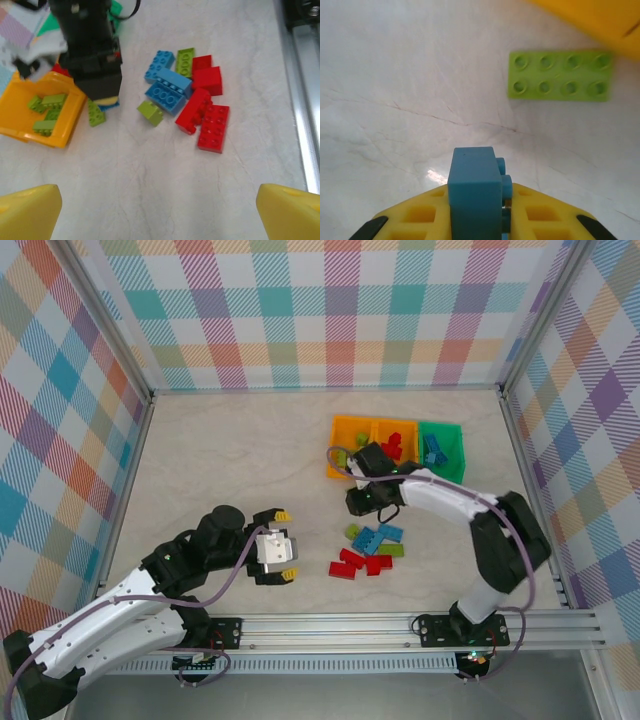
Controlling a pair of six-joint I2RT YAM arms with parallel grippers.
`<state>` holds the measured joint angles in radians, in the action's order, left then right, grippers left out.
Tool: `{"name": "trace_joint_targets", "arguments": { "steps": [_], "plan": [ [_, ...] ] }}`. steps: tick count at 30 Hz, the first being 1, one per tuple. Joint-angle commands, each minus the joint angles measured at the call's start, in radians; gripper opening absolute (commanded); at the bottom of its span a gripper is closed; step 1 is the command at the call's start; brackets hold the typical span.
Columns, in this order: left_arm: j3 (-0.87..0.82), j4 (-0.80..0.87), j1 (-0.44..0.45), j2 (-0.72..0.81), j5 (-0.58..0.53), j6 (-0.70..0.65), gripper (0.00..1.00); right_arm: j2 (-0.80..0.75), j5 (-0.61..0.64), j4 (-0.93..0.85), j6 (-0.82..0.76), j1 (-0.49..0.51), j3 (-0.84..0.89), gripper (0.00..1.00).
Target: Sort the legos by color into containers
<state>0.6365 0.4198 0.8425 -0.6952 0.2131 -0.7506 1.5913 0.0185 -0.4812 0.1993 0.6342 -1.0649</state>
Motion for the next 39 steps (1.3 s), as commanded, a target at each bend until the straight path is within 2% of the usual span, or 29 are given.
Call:
{"name": "trace_joint_targets", "arguments": {
  "steps": [1, 4, 7, 11, 15, 19, 23, 24, 28, 30, 35, 39],
  "plan": [
    [-0.011, -0.110, -0.013, 0.007, -0.082, 0.111, 1.00, -0.141, 0.120, 0.091, 0.053, -0.030, 0.031, 0.13],
    [-0.003, -0.150, -0.020, -0.004, -0.146, 0.183, 1.00, -0.237, 0.136, 0.139, 0.105, -0.148, 0.044, 0.13],
    [0.021, -0.166, -0.024, -0.012, -0.201, 0.216, 1.00, -0.259, 0.058, 0.175, 0.181, -0.329, 0.036, 0.14],
    [0.050, -0.150, -0.025, -0.012, -0.249, 0.218, 1.00, -0.169, -0.008, 0.184, 0.215, -0.507, -0.028, 0.14],
    [0.055, -0.113, -0.026, -0.003, -0.276, 0.209, 1.00, -0.042, 0.004, 0.185, 0.205, -0.583, -0.098, 0.17],
    [0.060, -0.106, -0.026, -0.004, -0.281, 0.208, 1.00, 0.019, 0.051, 0.222, 0.218, -0.623, -0.093, 0.26],
    [0.060, -0.103, -0.025, -0.007, -0.281, 0.210, 1.00, 0.034, 0.052, 0.187, 0.233, -0.637, -0.107, 0.63],
    [0.060, -0.105, -0.026, -0.010, -0.281, 0.218, 1.00, 0.019, 0.051, 0.193, 0.236, -0.637, -0.099, 0.65],
    [0.066, -0.107, -0.028, -0.032, -0.276, 0.251, 1.00, -0.069, 0.036, 0.210, 0.237, -0.637, -0.063, 0.69],
    [0.073, -0.105, -0.031, -0.046, -0.284, 0.281, 1.00, -0.132, -0.015, 0.201, 0.246, -0.636, -0.036, 0.69],
    [0.114, -0.099, -0.060, -0.087, -0.324, 0.396, 1.00, -0.339, -0.341, 0.233, 0.294, -0.615, 0.112, 0.73],
    [0.222, -0.043, -0.082, -0.183, -0.307, 0.552, 1.00, -0.490, -0.448, 0.163, 0.276, -0.499, 0.201, 0.76]
  ]
}}
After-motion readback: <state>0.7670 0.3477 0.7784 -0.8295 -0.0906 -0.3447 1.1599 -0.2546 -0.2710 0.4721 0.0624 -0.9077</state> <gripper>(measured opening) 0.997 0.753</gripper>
